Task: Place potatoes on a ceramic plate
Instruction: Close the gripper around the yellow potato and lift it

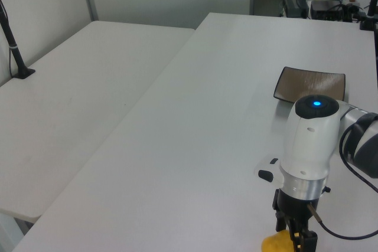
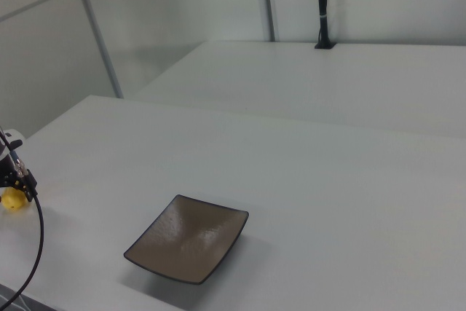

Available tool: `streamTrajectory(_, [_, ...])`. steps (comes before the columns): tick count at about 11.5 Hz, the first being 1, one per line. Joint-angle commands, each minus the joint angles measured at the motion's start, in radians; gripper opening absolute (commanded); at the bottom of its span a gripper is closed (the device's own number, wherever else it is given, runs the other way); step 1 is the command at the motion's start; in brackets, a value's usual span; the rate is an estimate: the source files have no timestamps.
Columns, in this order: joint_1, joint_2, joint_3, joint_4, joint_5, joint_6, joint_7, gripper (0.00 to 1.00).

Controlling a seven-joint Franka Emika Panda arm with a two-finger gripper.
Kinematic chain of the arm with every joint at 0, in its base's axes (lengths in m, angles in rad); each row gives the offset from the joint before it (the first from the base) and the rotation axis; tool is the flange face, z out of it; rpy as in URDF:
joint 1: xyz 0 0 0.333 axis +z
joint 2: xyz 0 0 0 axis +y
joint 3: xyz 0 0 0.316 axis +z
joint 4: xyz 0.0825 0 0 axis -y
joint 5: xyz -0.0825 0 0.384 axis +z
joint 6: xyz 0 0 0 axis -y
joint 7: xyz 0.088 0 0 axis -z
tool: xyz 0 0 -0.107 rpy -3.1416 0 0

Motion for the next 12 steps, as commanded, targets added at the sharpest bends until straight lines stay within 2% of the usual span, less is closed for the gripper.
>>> streamTrajectory(1, [0.002,0.024,-0.005,0.015,-0.058,0.016,0.022,0.71])
streamTrajectory(3, [0.000,0.023,-0.005,0.015,-0.057,0.016,0.024,0.35])
streamTrajectory(4, [0.002,0.016,-0.005,0.015,-0.055,0.015,0.024,0.23])
streamTrajectory(7, [-0.001,-0.046,-0.030,0.013,-0.045,-0.001,0.028,0.22])
streamTrajectory(10, [-0.056,-0.179,-0.063,0.009,-0.034,-0.103,0.030,0.22])
streamTrajectory(12, [-0.084,-0.266,-0.109,0.012,0.044,-0.187,0.021,0.22])
